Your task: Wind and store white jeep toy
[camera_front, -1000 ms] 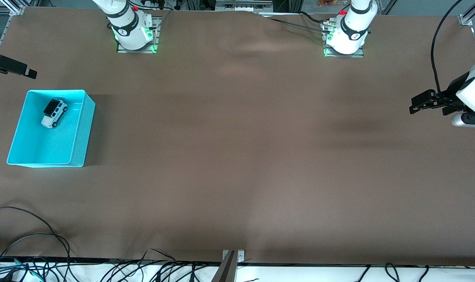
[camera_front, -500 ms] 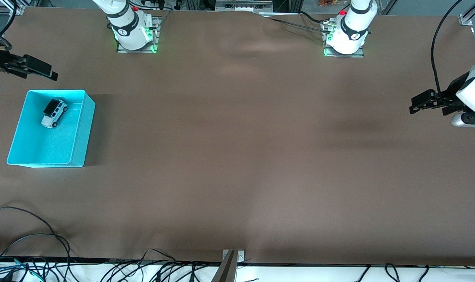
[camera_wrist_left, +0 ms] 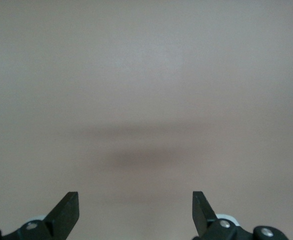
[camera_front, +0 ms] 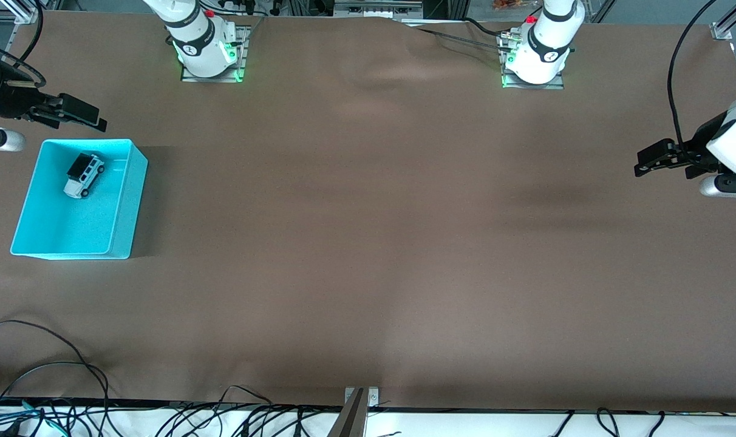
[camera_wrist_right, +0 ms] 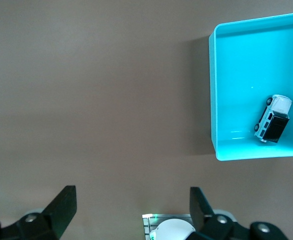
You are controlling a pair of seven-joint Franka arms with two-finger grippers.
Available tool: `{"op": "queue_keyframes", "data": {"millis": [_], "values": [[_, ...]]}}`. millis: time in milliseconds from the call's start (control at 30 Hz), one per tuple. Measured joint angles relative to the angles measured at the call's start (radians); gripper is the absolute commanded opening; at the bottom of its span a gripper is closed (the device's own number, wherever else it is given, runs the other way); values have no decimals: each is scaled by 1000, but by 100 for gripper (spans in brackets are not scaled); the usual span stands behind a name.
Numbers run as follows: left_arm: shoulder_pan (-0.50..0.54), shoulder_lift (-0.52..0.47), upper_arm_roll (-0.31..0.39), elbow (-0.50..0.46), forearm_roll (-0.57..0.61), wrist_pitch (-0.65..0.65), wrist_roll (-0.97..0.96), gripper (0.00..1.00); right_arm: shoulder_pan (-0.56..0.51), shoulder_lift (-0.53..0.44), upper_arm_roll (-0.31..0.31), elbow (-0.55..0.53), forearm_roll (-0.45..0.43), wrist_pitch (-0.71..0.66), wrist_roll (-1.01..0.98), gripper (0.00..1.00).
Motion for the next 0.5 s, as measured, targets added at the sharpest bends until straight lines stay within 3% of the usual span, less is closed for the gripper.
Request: {"op": "queue_keyframes", "data": {"millis": [500], "values": [[0, 3, 0, 0, 0, 0, 0, 100, 32, -4, 46, -12, -91, 1, 3, 100]]}}
